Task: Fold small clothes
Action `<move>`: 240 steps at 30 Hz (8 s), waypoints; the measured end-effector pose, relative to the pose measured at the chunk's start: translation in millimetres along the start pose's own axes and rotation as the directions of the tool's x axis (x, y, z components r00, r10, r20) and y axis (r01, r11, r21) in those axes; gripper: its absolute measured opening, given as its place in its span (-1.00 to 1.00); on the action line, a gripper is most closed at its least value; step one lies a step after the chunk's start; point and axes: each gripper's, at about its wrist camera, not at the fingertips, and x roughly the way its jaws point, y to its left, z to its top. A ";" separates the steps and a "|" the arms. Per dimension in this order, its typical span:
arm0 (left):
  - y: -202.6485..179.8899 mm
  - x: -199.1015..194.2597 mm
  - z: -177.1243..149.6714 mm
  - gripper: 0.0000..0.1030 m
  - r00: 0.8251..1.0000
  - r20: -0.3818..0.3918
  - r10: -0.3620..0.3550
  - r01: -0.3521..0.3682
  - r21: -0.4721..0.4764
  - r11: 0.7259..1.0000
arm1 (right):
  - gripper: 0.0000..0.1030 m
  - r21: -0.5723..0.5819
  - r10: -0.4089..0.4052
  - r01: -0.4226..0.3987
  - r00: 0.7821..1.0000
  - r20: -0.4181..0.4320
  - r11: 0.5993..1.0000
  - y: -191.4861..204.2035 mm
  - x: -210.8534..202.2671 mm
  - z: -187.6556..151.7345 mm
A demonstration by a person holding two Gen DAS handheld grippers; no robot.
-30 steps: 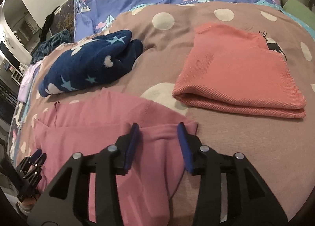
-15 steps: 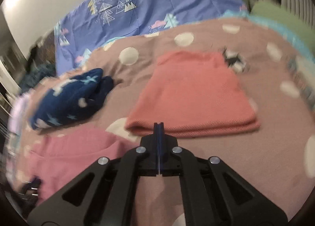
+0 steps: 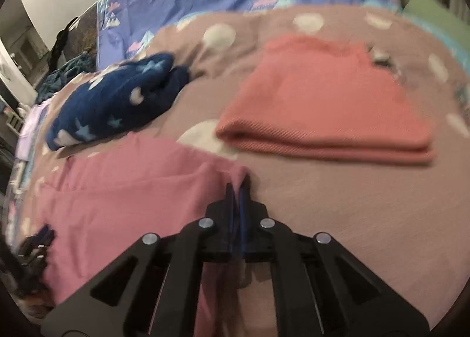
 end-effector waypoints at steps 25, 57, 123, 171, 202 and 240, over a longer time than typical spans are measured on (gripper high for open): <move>9.3 -4.3 -0.5 -0.14 0.998 0.009 -0.062 0.062 -0.045 0.997 | -0.69 -0.221 -0.063 0.098 0.985 0.159 0.970 40.8 -95.3 -128.7; 57.1 -150.1 -170.7 -0.16 0.939 -0.078 -0.336 0.336 -0.007 0.942 | -0.19 -0.002 0.294 -0.294 0.956 -0.006 0.956 1.9 -173.3 -280.3; 61.6 -304.9 -172.6 -0.97 0.862 0.175 -0.475 0.493 -0.082 0.866 | -0.96 0.077 0.653 -0.688 0.713 0.255 0.722 -51.6 -312.8 -287.2; 91.9 -133.4 -18.5 -0.95 0.885 0.157 -0.439 0.466 -0.261 0.846 | -0.87 0.168 0.517 -0.536 0.844 0.144 0.827 -32.7 -139.9 -97.5; -189.8 -130.8 -63.1 -0.18 0.794 -0.174 -0.582 0.607 0.286 0.742 | -0.70 0.020 0.272 -0.274 0.960 0.063 0.962 -68.0 -138.5 -142.3; -296.6 -100.4 -71.0 -0.92 0.961 0.033 -0.275 0.236 0.425 0.874 | -0.64 -0.162 0.327 -0.321 0.945 0.010 0.933 -50.4 -80.0 -81.3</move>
